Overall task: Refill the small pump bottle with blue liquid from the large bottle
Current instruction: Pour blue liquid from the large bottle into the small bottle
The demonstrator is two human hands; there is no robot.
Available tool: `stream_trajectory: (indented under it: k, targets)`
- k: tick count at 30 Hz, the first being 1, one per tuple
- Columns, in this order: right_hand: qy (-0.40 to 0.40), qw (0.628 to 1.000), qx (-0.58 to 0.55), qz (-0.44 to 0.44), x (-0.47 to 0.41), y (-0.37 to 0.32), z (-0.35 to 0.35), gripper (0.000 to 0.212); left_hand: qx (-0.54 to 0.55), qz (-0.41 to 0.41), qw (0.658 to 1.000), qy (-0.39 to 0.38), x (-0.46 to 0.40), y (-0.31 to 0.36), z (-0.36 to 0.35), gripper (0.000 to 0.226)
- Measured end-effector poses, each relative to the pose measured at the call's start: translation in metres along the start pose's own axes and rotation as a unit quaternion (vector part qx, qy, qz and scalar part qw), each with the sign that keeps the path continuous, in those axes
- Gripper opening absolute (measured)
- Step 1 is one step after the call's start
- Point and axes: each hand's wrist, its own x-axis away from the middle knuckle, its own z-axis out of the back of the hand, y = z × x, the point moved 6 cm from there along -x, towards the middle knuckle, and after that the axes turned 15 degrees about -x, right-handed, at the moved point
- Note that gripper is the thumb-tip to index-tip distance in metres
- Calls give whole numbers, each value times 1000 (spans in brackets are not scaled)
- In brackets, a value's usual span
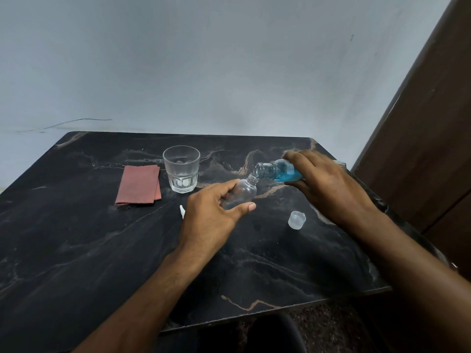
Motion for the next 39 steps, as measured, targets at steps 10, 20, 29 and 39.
stream_trajectory:
  k: [10, 20, 29, 39]
  targets:
    - [-9, 1000, -2, 9, -2, 1, 0, 52, 10, 12, 1000, -5, 1, 1, 0, 54]
    - [-25, 1000, 8, 6, -4, -1, 1, 48, 4, 9, 1000, -6, 0, 2, 0, 53]
    - [-32, 999, 7, 7, -5, -1, 4, 49, -2, -4, 1000, -3, -1, 4, 2, 54]
    - [-33, 999, 8, 10, -7, -3, 5, 51, 1, -11, 1000, 0, -2, 3, 3, 54]
